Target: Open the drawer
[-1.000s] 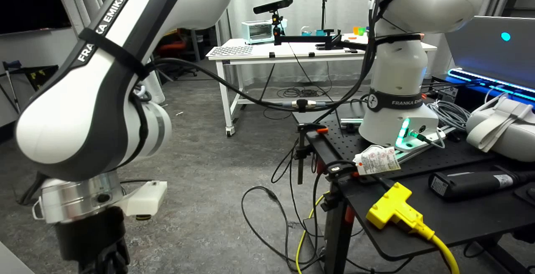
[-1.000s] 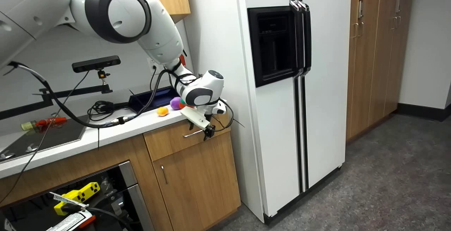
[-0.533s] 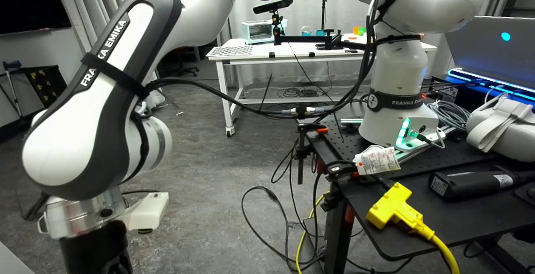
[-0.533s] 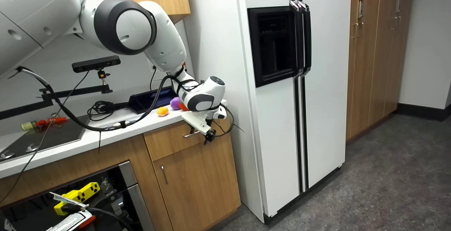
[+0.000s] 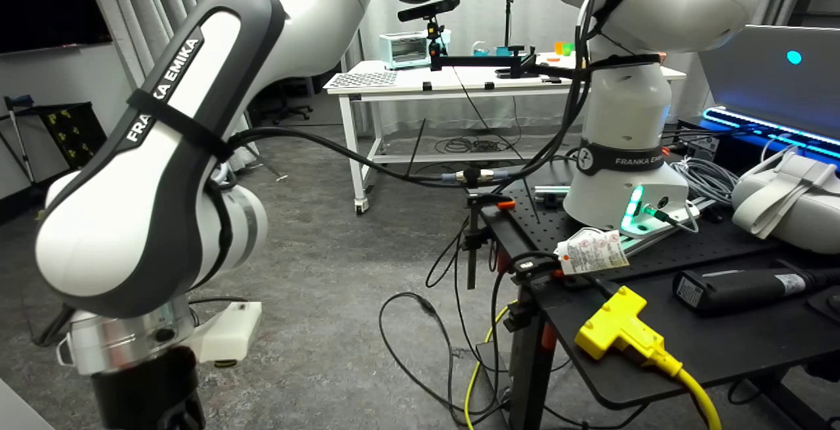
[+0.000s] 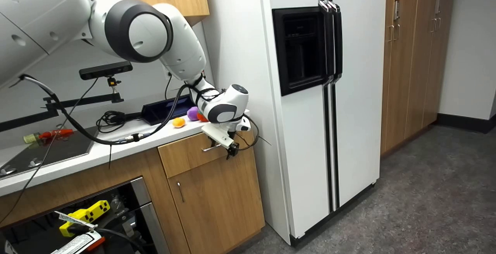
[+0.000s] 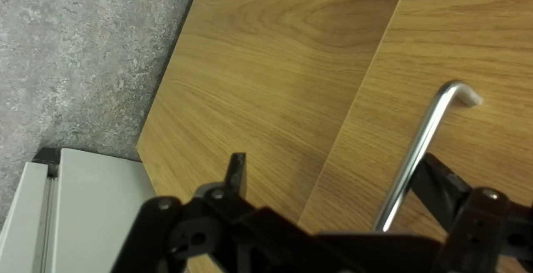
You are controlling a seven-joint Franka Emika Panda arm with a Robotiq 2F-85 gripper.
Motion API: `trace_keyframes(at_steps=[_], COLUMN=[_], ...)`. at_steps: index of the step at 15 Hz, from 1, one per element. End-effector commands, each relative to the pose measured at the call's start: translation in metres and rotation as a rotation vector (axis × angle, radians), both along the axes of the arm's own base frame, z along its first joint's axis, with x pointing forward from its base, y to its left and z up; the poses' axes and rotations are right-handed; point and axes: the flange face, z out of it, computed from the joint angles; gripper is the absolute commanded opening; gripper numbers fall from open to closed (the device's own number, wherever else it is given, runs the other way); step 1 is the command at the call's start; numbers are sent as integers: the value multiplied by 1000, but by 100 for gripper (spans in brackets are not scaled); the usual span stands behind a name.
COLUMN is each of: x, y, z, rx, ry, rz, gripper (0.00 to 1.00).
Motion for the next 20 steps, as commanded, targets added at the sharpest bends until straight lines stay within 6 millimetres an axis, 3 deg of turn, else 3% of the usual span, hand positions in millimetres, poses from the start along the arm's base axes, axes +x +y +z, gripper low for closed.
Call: trace_keyframes(at_steps=[1,7,20], x=[3,-8,-75], y=[-21,-71,-157], z=[4,16,56], rx=[-76,-180,-299], ry=[-7,-12,-55], rz=[0,-49,-263], gripper=[100,100,100])
